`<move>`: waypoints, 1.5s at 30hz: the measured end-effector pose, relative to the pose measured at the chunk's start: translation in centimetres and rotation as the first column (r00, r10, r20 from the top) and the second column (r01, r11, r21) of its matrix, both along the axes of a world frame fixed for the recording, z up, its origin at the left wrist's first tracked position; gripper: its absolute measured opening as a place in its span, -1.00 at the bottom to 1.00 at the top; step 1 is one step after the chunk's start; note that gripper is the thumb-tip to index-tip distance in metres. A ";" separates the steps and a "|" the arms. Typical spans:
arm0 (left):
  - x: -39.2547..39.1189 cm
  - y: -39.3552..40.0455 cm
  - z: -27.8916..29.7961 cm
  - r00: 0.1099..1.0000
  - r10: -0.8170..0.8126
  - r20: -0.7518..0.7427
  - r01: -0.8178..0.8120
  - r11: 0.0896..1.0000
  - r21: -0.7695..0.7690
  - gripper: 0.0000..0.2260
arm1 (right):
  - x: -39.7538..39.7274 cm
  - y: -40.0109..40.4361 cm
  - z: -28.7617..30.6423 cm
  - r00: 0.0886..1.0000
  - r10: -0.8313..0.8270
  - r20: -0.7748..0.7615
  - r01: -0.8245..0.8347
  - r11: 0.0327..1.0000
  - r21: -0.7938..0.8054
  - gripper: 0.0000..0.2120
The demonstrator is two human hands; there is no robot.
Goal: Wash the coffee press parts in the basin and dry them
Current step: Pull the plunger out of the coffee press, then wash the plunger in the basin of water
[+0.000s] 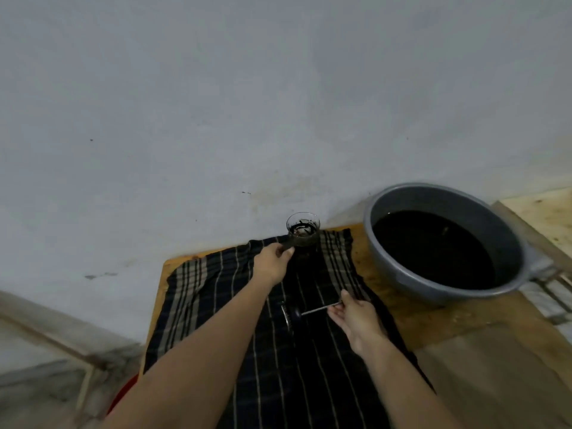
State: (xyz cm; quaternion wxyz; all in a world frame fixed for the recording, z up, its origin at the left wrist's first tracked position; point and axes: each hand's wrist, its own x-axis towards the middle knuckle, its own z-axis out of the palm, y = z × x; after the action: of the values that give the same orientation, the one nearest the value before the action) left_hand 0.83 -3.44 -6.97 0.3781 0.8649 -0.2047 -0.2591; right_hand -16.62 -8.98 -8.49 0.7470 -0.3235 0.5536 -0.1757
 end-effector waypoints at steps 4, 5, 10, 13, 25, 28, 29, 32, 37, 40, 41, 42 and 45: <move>-1.3 2.2 -0.8 0.994 -0.039 -0.097 0.053 0.989 0.140 -0.62 | 0.4 0.0 -0.8 0.999 -0.036 -0.003 0.037 0.996 0.078 -0.69; -1.7 2.9 -1.4 0.987 -0.038 -0.156 0.064 0.984 0.164 -0.62 | 0.5 -0.1 -1.1 0.999 -0.039 -0.003 0.039 0.995 0.087 -0.69; -3.0 5.5 -3.0 0.939 0.109 -0.325 -0.067 0.988 0.136 -0.60 | 1.4 0.2 -1.5 0.998 -0.061 0.008 0.060 0.994 0.087 -0.70; -3.2 6.3 -3.5 0.934 0.136 -0.331 -0.097 0.987 0.131 -0.56 | 1.6 0.4 -2.0 0.998 -0.057 0.010 0.056 0.995 0.079 -0.69; -3.2 6.6 -2.6 0.958 0.050 -0.282 -0.011 0.990 0.138 -0.56 | 0.3 -0.7 -1.5 0.614 0.407 -0.676 -0.696 0.683 -0.220 -0.58; -2.7 6.7 -2.1 0.975 -0.005 -0.221 0.042 0.986 0.163 -0.57 | 0.3 -1.6 -0.3 0.511 0.334 -0.792 -0.806 0.507 -0.306 -0.69; -2.4 6.5 -1.8 0.984 -0.028 -0.177 0.058 0.985 0.165 -0.60 | 0.7 -1.9 0.3 0.564 0.316 -0.763 -0.791 0.474 -0.388 -0.75; -0.9 5.1 -0.8 0.997 -0.025 -0.068 0.030 0.997 0.074 -0.67 | 3.3 -2.2 1.7 0.707 0.387 -0.591 -0.706 0.433 -0.560 -0.82; 1.7 0.2 2.2 0.980 0.011 -0.197 -0.044 0.986 -0.164 -0.62 | 8.3 -1.1 1.1 0.806 0.479 -0.348 -0.592 0.628 -0.505 -0.66; 2.3 -2.3 3.6 0.937 -0.030 -0.349 -0.045 0.978 -0.205 -0.57 | 9.3 -0.3 0.5 0.827 0.507 -0.241 -0.558 0.693 -0.457 -0.66; 2.4 -2.9 4.0 0.929 -0.043 -0.368 -0.036 0.978 -0.203 -0.54 | 9.5 -0.2 0.4 0.830 0.515 -0.214 -0.552 0.705 -0.445 -0.65; 2.3 -3.3 4.3 0.927 -0.048 -0.371 -0.027 0.980 -0.195 -0.52 | 9.7 -0.2 0.4 0.829 0.523 -0.197 -0.552 0.710 -0.438 -0.64; 2.2 -3.7 4.6 0.931 -0.052 -0.362 -0.016 0.983 -0.182 -0.46 | 9.8 -0.5 0.4 0.799 0.572 -0.185 -0.589 0.684 -0.430 -0.68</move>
State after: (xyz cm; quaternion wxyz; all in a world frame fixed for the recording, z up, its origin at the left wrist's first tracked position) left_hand 3.05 -7.17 -2.42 0.4845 0.7616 -0.1618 -0.3990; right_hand -6.79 -9.47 -8.09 0.6532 -0.6547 0.3766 -0.0525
